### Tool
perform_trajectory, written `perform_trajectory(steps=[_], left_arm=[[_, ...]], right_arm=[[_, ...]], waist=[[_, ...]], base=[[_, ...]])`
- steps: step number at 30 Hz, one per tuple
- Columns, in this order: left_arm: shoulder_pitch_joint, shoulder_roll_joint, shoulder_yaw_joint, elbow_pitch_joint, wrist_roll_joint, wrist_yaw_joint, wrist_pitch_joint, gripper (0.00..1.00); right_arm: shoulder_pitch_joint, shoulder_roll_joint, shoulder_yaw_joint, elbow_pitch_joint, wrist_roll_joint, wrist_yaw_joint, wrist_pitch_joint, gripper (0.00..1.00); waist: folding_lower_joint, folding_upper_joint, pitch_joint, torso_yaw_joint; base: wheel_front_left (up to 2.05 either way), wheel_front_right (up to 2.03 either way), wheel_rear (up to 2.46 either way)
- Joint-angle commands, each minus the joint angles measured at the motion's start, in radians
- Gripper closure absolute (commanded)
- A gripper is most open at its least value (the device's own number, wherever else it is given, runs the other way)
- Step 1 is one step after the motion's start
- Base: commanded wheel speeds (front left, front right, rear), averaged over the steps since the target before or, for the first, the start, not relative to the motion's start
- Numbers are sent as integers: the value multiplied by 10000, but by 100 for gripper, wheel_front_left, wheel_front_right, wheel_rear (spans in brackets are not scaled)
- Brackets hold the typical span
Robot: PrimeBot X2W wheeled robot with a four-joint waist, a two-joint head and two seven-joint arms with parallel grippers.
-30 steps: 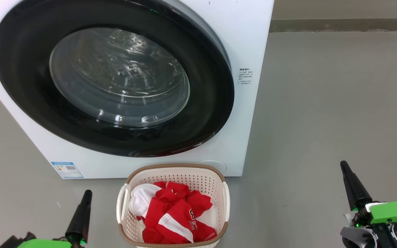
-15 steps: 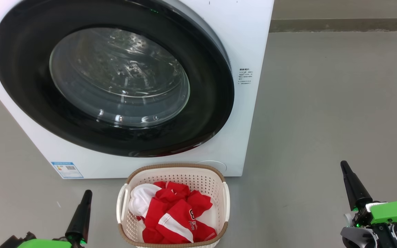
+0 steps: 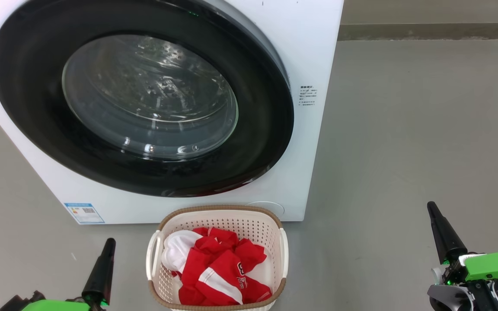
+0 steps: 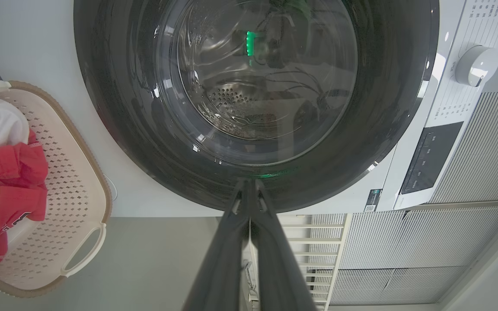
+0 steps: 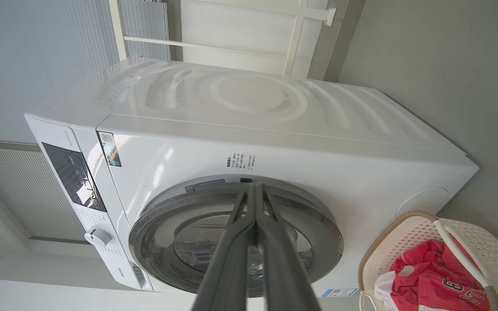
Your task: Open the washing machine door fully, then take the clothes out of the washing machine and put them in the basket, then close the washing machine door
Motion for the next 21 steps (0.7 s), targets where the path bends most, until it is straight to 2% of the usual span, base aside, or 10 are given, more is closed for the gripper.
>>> perform_trajectory(steps=[1,21], left_arm=[[-392,108,353,-275,-106,-71,62,100],[-392,108,351,-275,-107,-71,61,100]], right_arm=[[-458,-94,160,-246,-31,8,53,100],[-460,-79,138,-245,-49,8,70,100]], waist=[[0,-1,0,0],[0,-1,0,0]], base=[[0,0,0],[0,0,0]])
